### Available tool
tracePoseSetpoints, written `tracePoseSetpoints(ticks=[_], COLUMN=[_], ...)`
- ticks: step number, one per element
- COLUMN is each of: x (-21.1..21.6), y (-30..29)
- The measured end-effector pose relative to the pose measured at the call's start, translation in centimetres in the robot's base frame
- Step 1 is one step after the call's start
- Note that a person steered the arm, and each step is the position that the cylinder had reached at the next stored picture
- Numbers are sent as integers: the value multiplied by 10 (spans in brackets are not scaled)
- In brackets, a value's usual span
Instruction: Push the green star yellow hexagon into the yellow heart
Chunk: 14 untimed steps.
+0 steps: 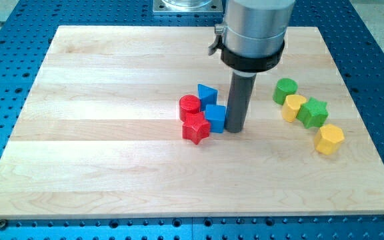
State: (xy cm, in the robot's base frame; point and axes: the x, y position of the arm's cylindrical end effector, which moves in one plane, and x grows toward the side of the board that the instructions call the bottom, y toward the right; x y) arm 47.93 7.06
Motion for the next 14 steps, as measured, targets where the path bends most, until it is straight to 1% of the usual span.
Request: tracePoseSetpoints(ticks=[2, 3, 4, 5, 7, 8, 9, 10, 11, 12, 13, 14], x=[-1, -43, -73, -73, -73, -73, -73, -61, -34, -19, -33, -65], y=[6, 36, 45, 49, 120, 116, 90, 28, 27, 46, 64, 75])
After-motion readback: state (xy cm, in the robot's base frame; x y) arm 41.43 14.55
